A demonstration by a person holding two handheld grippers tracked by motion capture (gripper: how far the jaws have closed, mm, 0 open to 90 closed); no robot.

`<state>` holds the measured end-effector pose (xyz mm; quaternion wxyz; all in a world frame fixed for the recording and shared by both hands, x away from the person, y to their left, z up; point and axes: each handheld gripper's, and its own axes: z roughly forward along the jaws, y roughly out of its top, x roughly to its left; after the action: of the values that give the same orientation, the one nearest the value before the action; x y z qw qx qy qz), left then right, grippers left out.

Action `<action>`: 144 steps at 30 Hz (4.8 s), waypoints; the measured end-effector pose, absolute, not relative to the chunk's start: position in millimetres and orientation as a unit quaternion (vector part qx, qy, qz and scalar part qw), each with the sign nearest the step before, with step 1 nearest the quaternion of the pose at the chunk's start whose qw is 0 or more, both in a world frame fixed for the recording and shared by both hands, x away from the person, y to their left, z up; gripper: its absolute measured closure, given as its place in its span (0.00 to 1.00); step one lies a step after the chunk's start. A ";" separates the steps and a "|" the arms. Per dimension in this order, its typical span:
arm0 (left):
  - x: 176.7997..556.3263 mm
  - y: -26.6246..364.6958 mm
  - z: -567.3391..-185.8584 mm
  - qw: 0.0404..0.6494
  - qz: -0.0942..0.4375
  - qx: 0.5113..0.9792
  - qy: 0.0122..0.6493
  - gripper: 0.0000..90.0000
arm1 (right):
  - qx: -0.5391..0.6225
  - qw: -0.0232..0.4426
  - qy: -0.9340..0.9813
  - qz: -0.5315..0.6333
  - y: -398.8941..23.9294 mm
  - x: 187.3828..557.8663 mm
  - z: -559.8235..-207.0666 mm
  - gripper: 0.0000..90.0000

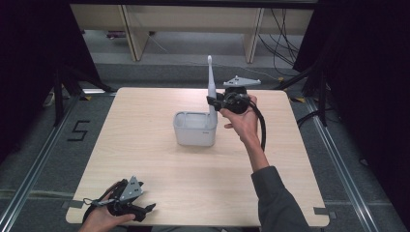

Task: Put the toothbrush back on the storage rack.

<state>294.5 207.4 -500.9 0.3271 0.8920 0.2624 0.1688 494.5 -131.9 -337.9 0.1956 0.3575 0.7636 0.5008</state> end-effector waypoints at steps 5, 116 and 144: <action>294.3 207.4 -500.9 0.327 0.169 0.892 0.262 0.18 | 0.363 0.195 0.762 0.500 -128.3 500.3 -342.3 0.74; 292.3 206.8 -502.0 0.328 0.165 0.891 0.265 0.18 | 0.390 0.200 0.786 0.436 -119.9 512.7 -413.9 0.74; 292.6 206.9 -502.1 0.325 0.165 0.894 0.261 0.18 | 0.402 0.206 0.770 0.451 -129.4 506.8 -401.6 0.39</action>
<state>292.6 206.9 -502.1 0.3253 0.8938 0.2612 0.1645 506.8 -129.4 -401.6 0.2065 0.4020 0.7696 0.4511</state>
